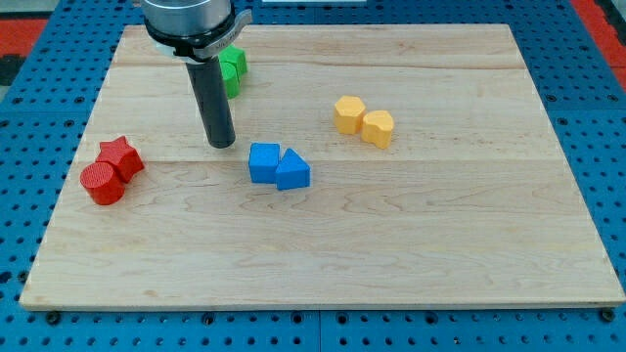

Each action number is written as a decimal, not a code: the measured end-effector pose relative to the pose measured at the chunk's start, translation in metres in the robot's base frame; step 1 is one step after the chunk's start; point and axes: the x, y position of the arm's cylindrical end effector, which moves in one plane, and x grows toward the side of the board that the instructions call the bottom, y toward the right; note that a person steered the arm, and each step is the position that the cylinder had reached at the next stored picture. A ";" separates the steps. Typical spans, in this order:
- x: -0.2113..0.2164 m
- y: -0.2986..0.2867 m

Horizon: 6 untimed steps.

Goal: Push the green star along with green circle towards the blue cube

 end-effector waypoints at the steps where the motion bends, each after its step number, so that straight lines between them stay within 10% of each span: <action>1: 0.000 0.000; 6: -0.012 0.043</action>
